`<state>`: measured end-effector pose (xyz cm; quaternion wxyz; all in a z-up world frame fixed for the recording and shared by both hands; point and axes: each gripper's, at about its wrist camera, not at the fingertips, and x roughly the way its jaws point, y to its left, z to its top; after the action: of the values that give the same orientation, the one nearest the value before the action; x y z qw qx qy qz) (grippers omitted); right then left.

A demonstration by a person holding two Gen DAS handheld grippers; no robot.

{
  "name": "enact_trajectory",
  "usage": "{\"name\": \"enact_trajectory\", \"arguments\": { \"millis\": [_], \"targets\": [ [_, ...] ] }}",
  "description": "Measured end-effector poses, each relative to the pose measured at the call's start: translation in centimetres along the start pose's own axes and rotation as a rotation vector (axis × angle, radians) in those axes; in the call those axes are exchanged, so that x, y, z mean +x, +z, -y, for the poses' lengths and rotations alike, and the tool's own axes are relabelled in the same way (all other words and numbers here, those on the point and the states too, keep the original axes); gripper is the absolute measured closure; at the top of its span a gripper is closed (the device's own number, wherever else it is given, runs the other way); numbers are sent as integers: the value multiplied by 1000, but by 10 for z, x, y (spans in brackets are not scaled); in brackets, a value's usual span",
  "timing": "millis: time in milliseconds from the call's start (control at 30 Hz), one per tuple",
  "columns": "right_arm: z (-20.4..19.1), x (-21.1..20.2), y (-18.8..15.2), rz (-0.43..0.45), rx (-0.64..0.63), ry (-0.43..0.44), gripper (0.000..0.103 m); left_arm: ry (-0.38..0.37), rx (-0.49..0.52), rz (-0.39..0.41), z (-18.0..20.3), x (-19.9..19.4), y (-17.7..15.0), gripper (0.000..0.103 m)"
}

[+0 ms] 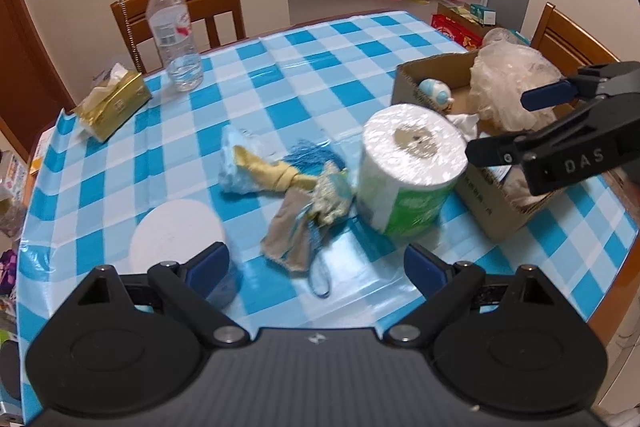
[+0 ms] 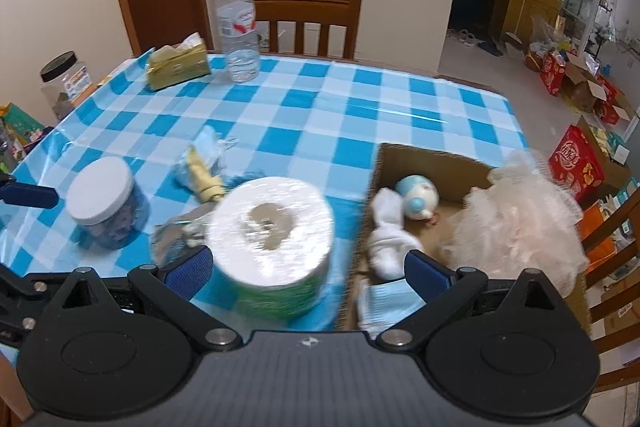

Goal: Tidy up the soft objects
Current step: 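Move both open tools back over the table toward the sachet and yellow cloth, then lower the right tool toward the yellow cloth while the left tool approaches the floral sachet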

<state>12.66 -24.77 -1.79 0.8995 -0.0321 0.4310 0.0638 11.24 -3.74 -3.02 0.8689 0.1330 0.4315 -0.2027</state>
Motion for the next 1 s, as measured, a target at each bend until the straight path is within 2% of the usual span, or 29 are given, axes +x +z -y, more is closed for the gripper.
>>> {"name": "enact_trajectory", "arguments": {
  "millis": [367, 567, 767, 1000],
  "targets": [
    [-71, -3, 1, -5, 40, -19, 0, 4, -1, 10, -59, -9, -31, 9],
    [-103, -1, 9, -14, 16, -8, 0, 7, -3, 18, -85, -12, -42, 8],
    [-110, 6, 25, -15, -20, 18, 0, 4, 9, 30, -86, -13, -45, 8],
    [-93, 24, 49, -25, -106, 131, 0, 20, -11, 23, -67, -7, -44, 8]
  ]
}}
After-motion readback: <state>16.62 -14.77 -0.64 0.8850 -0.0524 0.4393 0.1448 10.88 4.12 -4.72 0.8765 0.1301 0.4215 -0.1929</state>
